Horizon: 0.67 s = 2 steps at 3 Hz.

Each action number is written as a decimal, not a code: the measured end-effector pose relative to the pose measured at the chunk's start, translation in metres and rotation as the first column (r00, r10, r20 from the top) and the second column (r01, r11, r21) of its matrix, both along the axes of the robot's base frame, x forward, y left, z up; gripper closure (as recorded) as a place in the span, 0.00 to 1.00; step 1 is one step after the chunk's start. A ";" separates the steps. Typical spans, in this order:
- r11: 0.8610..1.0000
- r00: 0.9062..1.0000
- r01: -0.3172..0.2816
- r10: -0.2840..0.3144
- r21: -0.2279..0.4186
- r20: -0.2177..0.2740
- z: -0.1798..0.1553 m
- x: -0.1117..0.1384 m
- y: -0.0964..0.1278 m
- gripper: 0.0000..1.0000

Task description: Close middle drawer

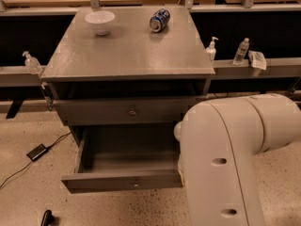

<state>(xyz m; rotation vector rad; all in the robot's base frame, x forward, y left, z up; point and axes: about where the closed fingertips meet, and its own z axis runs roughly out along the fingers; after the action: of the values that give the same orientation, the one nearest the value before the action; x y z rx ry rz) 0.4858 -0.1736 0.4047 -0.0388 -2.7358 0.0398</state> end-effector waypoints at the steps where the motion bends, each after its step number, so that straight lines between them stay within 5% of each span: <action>1: 1.000 0.998 -0.023 0.024 -0.014 0.053 0.002 0.010 0.006 1.00; 2: 0.998 0.990 -0.056 0.058 -0.025 0.126 0.010 0.023 0.015 1.00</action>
Offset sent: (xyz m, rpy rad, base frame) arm 0.0661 0.0406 0.0414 -0.0355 -0.3466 0.1452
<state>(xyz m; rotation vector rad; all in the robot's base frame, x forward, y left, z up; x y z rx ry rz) 0.5087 -0.1582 0.4144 0.0323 -2.8632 0.0852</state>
